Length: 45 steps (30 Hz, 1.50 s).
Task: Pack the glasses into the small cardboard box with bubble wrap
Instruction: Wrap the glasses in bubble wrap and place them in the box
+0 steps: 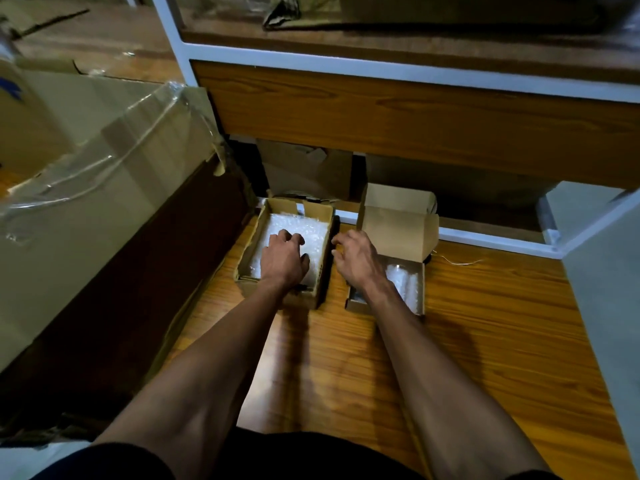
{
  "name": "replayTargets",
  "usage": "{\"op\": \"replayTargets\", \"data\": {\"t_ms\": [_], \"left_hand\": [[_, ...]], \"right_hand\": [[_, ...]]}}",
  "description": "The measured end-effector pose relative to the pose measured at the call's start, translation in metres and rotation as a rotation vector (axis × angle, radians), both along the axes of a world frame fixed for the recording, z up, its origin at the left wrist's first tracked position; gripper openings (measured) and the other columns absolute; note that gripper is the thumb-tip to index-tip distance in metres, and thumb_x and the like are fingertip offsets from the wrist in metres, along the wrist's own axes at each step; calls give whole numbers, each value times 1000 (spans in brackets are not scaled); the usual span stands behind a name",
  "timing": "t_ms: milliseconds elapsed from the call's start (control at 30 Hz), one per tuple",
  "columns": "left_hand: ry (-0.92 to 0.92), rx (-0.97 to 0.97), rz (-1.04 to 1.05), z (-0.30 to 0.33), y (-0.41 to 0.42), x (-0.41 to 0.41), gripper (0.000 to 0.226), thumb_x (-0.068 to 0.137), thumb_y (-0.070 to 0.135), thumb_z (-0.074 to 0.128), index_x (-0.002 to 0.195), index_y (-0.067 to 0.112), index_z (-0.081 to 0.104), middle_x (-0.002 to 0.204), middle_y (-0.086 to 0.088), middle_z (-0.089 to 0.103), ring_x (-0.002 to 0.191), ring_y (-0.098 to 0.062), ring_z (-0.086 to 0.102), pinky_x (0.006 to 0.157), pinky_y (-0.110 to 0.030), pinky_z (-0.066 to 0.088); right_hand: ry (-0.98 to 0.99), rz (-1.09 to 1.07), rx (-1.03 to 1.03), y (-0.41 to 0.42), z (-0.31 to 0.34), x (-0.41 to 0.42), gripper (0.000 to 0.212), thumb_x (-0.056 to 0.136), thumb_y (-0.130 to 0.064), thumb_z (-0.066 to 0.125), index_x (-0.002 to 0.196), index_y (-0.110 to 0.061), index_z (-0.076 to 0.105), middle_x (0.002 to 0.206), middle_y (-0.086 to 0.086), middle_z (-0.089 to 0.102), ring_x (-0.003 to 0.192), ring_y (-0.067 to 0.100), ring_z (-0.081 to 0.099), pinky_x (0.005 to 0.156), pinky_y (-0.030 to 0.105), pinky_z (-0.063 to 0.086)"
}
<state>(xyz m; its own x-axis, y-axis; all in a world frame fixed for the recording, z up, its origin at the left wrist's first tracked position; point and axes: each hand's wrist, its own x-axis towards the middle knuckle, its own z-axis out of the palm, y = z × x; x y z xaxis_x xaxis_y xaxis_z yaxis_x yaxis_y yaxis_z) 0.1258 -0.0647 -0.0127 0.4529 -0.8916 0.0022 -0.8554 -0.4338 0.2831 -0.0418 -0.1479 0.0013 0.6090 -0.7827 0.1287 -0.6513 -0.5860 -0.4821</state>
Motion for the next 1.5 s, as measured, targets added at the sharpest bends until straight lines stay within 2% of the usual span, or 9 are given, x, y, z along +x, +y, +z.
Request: {"op": "replayTargets", "data": {"t_ms": [300,467,733,967,1100,1200,1267,1333,1500], "left_hand": [[-21,191,-30,-18,-4,34,65,90,64,68,145,29,57,143,-7,53,135,-30,48,101,-46,47],[-30,181,-32,-20,-12,37,41,92,44,74,129,28,66,128,-6,65,125,-30,55,95,-42,48],[17,81,-11,-17,-11,40,15,97,21,64,110,25,73,107,-9,71,107,-33,63,83,-38,51],[216,-249,38,-14,1,48,13,104,31,56,100,19,56,91,-5,67,85,-32,62,69,-42,50],[346,-394,-43,-10,7,52,11,101,33,56,96,23,55,90,5,65,78,-21,58,72,-47,52],[322,-363,-139,-13,11,53,10,100,42,53,99,32,53,100,6,62,92,-23,58,84,-50,49],[308,-313,-160,-17,16,54,11,98,48,51,102,38,52,108,4,59,103,-27,56,92,-51,47],[364,-331,-136,-18,21,54,18,98,47,52,107,33,58,113,2,59,110,-27,55,95,-47,45],[624,-380,222,7,30,53,33,107,44,52,123,18,64,122,-5,61,115,-25,59,96,-35,44]], "right_hand": [[156,52,-98,4,-9,49,33,98,-33,67,126,-16,72,134,1,64,129,27,44,106,43,38],[359,37,-99,7,-15,58,32,97,-39,67,117,-15,74,161,4,39,146,35,25,113,48,27],[382,4,-41,6,-13,59,43,96,-41,67,130,-14,64,164,8,32,148,39,21,116,52,24],[99,-157,120,12,-3,60,62,103,-47,55,154,-14,41,149,8,52,128,32,38,108,47,34],[-23,-173,223,14,3,64,69,100,-69,46,142,-15,59,132,6,69,124,29,46,100,44,45],[-228,-191,470,16,15,71,71,91,-81,49,119,-20,73,109,-1,75,104,19,62,81,32,49],[-316,-185,593,15,17,75,36,97,-59,62,94,-24,71,96,-5,70,86,14,63,69,28,45],[-395,-190,666,12,13,77,15,101,-34,65,92,-25,72,102,-3,73,91,17,68,75,31,53],[-862,-266,1063,13,26,66,19,105,-17,52,99,-13,70,100,7,77,85,21,70,76,33,57]]}}
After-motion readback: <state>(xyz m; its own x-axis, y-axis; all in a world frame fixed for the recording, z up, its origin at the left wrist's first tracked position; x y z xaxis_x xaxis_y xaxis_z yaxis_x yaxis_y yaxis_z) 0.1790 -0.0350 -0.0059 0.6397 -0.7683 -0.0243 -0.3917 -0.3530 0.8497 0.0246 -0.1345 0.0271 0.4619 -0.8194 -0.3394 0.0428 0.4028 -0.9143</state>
